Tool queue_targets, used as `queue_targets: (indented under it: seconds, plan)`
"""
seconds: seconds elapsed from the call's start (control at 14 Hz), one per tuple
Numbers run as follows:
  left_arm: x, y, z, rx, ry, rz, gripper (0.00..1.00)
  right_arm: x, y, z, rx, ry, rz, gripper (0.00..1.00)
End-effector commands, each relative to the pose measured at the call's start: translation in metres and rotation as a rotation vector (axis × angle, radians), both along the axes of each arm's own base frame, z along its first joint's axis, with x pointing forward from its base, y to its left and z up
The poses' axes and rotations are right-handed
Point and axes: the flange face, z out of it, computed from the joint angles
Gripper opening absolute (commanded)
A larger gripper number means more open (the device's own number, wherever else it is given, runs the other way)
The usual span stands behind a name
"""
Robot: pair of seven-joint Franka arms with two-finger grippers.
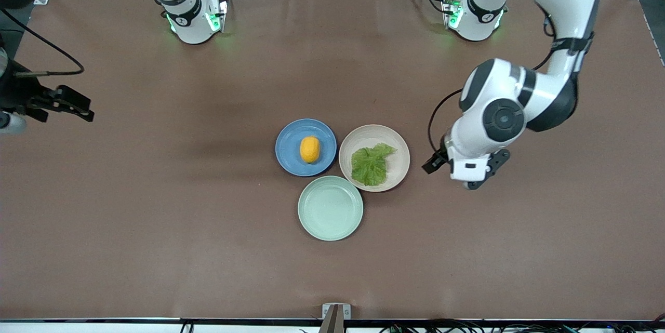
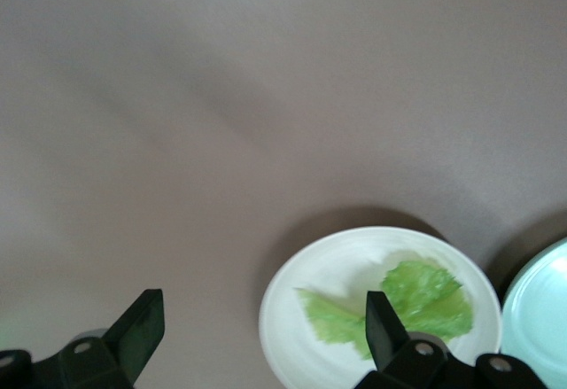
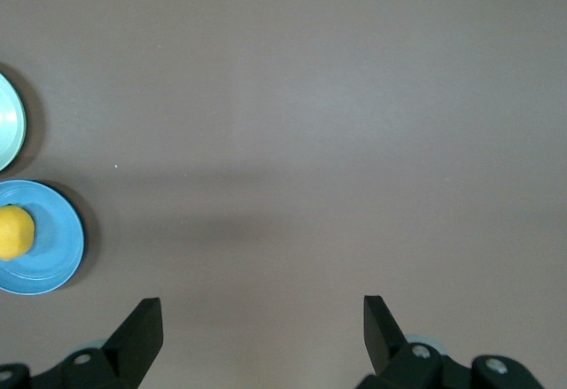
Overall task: Pick lemon and lettuce from plates
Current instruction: 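Move the left gripper over the lettuce while the right gripper starts reaching, then grasp the lettuce with the left gripper while the right gripper descends onto the lemon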
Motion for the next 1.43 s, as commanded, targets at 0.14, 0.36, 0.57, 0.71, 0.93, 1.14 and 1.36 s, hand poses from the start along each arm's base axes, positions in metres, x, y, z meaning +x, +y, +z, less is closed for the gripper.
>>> queue_targets:
  seconds: [0.14,0.36,0.57,0.71,0.93,1.14,1.36]
  plan:
    - [0.002,-0.062,-0.054,0.005,-0.033,0.225,1.0,0.018,0.057,-0.037,-0.008,0.035,0.087,1.0]
    - [-0.005,-0.091,-0.086,-0.003,-0.042,0.272,0.99,0.02,0.125,-0.068,0.005,0.068,0.062,1.0]
    - [-0.014,-0.112,-0.113,-0.013,-0.059,0.33,0.94,0.011,0.214,-0.113,0.001,0.085,-0.004,1.0]
    - [-0.018,-0.115,-0.126,-0.004,-0.05,0.326,0.92,0.004,0.262,-0.153,0.048,0.073,-0.069,1.0]
    - [-0.02,-0.115,-0.135,0.005,-0.04,0.321,0.86,-0.011,0.334,-0.227,0.058,0.032,-0.075,1.0]
    - [-0.023,-0.114,-0.149,0.015,-0.023,0.304,0.7,-0.034,0.387,-0.285,0.069,-0.001,-0.116,1.0]
    - [-0.024,-0.116,-0.15,0.015,-0.019,0.314,0.53,-0.054,0.406,-0.331,0.074,-0.022,-0.09,1.0]
